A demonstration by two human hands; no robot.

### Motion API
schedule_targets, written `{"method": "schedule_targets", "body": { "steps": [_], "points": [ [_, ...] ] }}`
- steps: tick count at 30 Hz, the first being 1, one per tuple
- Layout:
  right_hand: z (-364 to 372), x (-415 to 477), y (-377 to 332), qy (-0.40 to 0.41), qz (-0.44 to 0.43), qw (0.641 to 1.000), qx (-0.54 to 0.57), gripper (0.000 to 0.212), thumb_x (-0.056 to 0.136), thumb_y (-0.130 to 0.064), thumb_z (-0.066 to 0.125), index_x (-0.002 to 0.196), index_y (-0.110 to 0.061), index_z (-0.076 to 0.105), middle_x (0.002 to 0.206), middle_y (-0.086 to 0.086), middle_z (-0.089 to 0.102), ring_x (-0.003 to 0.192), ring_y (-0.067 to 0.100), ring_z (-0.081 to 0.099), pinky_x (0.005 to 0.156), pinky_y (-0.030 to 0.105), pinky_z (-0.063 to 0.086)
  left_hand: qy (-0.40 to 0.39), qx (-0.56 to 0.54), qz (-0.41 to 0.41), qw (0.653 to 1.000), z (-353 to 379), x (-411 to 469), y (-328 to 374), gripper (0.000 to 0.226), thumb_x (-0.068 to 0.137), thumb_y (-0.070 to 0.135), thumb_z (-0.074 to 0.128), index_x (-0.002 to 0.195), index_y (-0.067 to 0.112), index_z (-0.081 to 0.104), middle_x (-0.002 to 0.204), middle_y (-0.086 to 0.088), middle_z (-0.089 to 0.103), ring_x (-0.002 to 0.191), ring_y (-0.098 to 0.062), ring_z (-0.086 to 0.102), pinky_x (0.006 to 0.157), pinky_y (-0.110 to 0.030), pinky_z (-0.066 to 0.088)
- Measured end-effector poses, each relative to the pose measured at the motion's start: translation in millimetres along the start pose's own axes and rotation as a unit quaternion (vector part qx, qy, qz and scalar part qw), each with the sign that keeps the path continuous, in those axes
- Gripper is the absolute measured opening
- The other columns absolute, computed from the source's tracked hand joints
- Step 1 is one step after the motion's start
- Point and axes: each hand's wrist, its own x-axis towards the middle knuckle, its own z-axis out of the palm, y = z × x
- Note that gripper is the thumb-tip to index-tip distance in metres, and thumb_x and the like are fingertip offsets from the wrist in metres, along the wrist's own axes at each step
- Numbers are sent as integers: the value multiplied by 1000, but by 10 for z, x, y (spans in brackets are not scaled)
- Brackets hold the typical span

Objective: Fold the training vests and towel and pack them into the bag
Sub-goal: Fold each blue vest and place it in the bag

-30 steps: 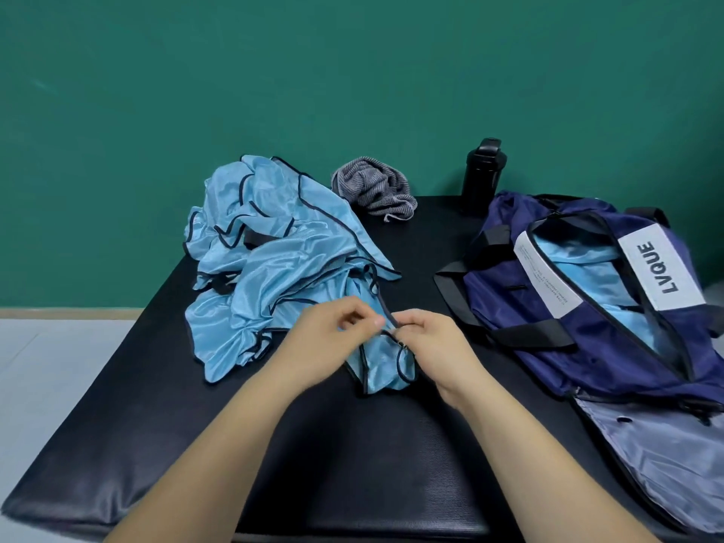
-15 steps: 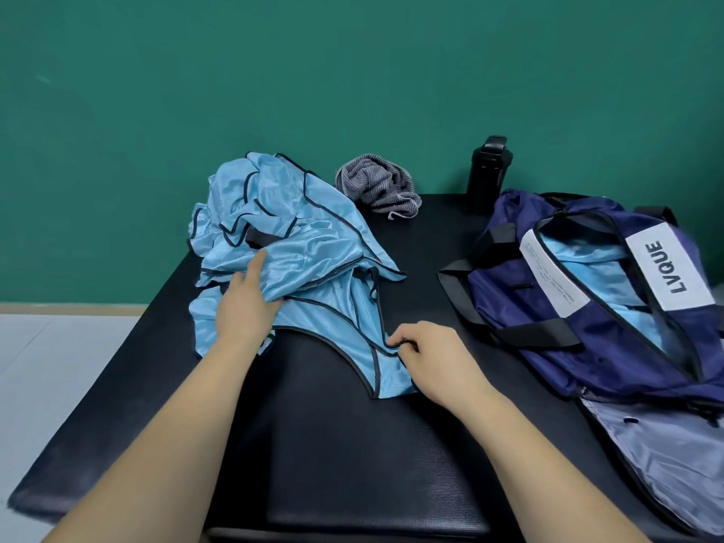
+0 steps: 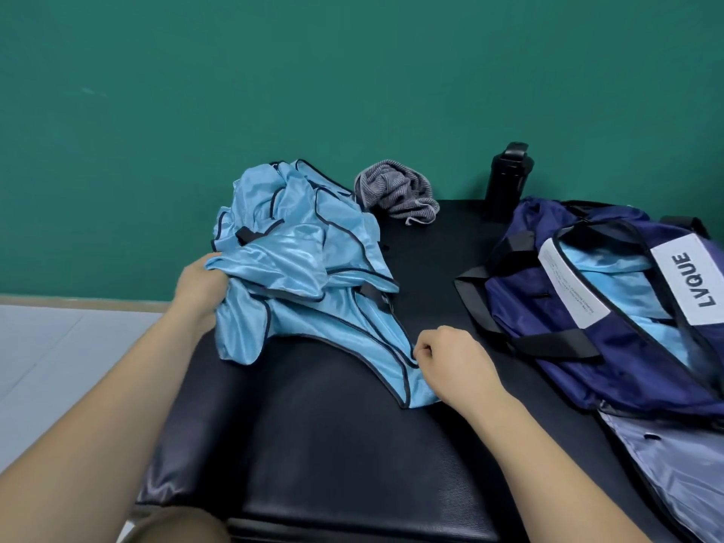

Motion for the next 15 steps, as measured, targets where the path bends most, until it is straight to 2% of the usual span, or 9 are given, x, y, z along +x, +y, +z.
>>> {"method": "schedule_targets", "body": {
  "steps": [3, 6, 9, 10, 12, 13, 15],
  "points": [
    [-14, -17, 13, 25, 21, 999, -15, 26, 93, -15, 49, 69, -21, 53, 73, -5, 54, 63, 17, 49, 50, 29, 30, 56, -4, -31, 998, -276, -39, -198, 28, 90, 7, 53, 95, 21, 77, 105, -14, 78, 94, -31, 72, 90, -50, 60],
    [-33, -50, -8, 57, 35, 997, -33, 23, 94, -15, 48, 75, -18, 60, 76, -4, 59, 66, 20, 52, 54, 33, 36, 91, 26, -51, 994, -516, 74, -470, 32, 77, 14, 50, 92, 24, 76, 101, -13, 78, 101, -39, 75, 93, -61, 61],
    [-69, -62, -7, 74, 44, 996, -39, 23, 97, -17, 49, 78, -15, 61, 81, -1, 58, 70, 24, 53, 55, 34, 34, 103, 89, -45, 990, -595, 135, -573, 38, 72, 18, 44, 95, 26, 73, 104, -13, 76, 102, -42, 73, 92, -62, 61],
    [-78, -57, 6, 73, 46, 996, -26, 22, 97, -18, 49, 78, -15, 60, 82, -1, 56, 72, 24, 53, 54, 34, 33, 104, 127, -38, 986, -573, 27, -467, 40, 73, 20, 46, 102, 29, 73, 115, -13, 72, 106, -41, 71, 95, -60, 60],
    [-74, -42, 27, 67, 47, 997, 7, 22, 96, -25, 52, 77, -17, 59, 88, -2, 51, 74, 23, 53, 57, 34, 37, 78, 227, -9, 971, -510, -112, -296, 55, 81, 20, 59, 133, 38, 63, 144, -14, 50, 124, -39, 59, 109, -56, 51],
    [-60, -34, 30, 60, 46, 997, 22, 23, 96, -30, 53, 77, -18, 58, 91, -3, 49, 78, 22, 54, 60, 35, 42, 44, 275, 20, 960, -451, -180, -195, 68, 83, 17, 66, 145, 41, 54, 153, -12, 39, 134, -38, 50, 116, -54, 44],
    [-12, -22, 20, 41, 31, 998, 35, 21, 96, -39, 55, 85, -21, 56, 98, -6, 46, 89, 21, 53, 72, 37, 48, -19, 355, 104, 929, -271, -319, 12, 83, 80, 17, 76, 153, 44, 45, 160, -4, 30, 146, -34, 35, 122, -53, 35]
  ]
}}
